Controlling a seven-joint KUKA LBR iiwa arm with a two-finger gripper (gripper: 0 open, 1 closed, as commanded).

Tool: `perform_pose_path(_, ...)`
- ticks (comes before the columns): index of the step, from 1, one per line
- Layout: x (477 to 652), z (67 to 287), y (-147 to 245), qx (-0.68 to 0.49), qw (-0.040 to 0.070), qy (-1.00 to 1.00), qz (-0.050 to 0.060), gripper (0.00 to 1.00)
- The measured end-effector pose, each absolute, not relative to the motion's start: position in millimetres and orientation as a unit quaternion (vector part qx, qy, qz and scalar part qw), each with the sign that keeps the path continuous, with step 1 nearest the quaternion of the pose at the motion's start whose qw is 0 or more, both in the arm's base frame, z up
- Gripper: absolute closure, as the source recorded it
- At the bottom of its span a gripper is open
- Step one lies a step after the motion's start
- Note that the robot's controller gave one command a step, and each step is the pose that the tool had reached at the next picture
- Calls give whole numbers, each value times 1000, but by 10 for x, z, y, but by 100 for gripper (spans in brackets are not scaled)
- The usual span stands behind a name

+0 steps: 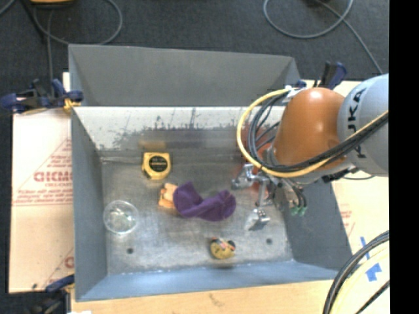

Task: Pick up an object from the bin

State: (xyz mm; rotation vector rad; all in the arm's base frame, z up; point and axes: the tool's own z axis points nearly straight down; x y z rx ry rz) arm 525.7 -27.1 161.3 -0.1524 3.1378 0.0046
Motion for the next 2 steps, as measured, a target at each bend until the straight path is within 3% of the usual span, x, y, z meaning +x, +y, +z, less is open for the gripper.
perform_pose_path(1, 5572, 780, -130, -112, -2, 994, -1, 100)
perform_pose_path(2, 5573, 780, -129, -112, -2, 994, -1, 100)
